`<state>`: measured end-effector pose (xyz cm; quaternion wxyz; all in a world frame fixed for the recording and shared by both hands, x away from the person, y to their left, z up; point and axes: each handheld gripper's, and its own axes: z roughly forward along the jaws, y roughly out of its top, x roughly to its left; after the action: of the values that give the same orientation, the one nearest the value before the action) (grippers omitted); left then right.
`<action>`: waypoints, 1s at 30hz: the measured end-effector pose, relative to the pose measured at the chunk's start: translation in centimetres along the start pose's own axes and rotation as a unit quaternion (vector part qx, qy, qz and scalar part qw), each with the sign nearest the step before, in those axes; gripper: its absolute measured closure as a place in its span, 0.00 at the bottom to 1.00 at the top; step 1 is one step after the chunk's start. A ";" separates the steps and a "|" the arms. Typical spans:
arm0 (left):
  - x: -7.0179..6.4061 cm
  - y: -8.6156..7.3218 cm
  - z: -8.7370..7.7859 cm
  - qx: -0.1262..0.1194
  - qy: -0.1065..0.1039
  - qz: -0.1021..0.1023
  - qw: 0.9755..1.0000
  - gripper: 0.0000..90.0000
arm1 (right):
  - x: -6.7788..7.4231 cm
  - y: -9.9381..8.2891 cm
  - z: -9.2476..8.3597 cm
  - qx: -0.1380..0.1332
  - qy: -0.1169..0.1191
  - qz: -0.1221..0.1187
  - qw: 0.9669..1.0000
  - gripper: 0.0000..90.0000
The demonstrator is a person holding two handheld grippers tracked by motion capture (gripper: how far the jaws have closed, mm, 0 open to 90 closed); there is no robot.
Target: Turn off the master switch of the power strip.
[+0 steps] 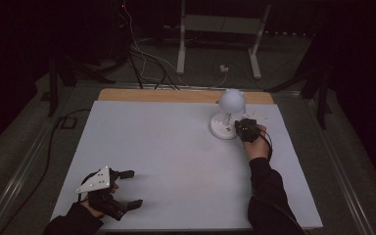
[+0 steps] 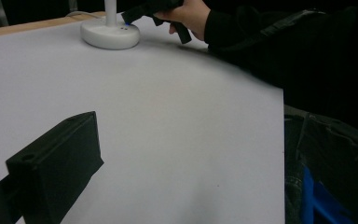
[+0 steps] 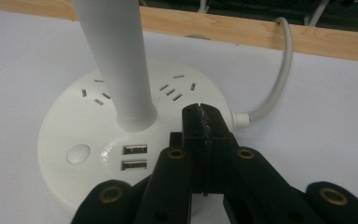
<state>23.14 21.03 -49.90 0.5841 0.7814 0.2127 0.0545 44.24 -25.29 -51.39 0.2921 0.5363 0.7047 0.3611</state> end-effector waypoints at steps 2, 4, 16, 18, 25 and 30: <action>0.0 0.0 0.0 -0.001 0.000 0.001 1.000 0.00 | 0.1 -0.1 0.0 -0.005 -0.001 -0.006 1.000 1.00; -0.1 0.0 0.0 0.000 -0.001 0.002 1.000 0.00 | 0.2 -0.3 0.0 -0.011 -0.006 -0.011 1.000 1.00; -0.1 0.0 0.0 0.000 -0.001 0.004 1.000 0.00 | 0.6 -0.2 0.1 -0.001 -0.023 -0.009 1.000 1.00; -0.1 0.0 0.0 0.000 -0.001 0.003 1.000 0.00 | 0.4 -0.2 0.1 0.000 -0.015 -0.006 1.000 1.00; -0.1 0.0 0.0 -0.002 -0.001 0.002 1.000 0.00 | 0.5 0.2 0.1 0.010 -0.019 -0.012 1.000 1.00; 0.0 0.0 -0.1 -0.004 0.001 -0.002 1.000 0.00 | -0.1 0.5 -0.9 -0.028 -0.026 0.007 0.999 0.89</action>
<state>23.12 21.14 -49.86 0.5875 0.7784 0.2142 0.0552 43.85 -25.51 -50.44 0.3228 0.5420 0.6826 0.3688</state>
